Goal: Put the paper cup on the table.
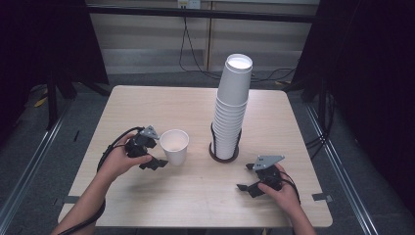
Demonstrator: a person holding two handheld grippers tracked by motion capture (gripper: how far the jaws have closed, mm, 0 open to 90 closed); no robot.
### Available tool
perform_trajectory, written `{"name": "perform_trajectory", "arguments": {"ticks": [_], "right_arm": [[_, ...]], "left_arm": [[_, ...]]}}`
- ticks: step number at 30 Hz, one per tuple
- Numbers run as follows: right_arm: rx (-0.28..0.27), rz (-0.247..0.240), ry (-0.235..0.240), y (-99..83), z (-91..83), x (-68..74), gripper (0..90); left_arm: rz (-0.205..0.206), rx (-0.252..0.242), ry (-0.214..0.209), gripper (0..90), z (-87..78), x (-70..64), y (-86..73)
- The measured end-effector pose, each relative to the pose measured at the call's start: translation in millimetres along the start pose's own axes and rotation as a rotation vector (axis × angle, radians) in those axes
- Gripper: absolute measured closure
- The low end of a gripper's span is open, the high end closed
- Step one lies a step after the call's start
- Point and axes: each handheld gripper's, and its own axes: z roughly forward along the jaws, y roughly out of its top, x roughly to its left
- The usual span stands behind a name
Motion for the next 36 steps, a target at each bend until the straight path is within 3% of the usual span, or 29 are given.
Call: {"name": "perform_trajectory", "arguments": {"ticks": [19,20,21,36], "right_arm": [[0.0,0.0,0.0,0.0,0.0,0.0,13.5],[0.0,0.0,0.0,0.0,0.0,0.0,13.5],[0.0,0.0,0.0,0.0,0.0,0.0,13.5],[0.0,0.0,0.0,0.0,0.0,0.0,13.5]], "left_arm": [[-0.009,-0.022,0.013,15.0,-8.3,-1.8,-26.2],[-0.022,-0.028,0.011,15.0,-8.4,-2.8,-30.2],[-0.009,-0.022,0.009,15.0,-9.0,-2.1,-32.1],[-0.024,-0.036,0.009,15.3,-7.5,-6.4,-61.2]]}}
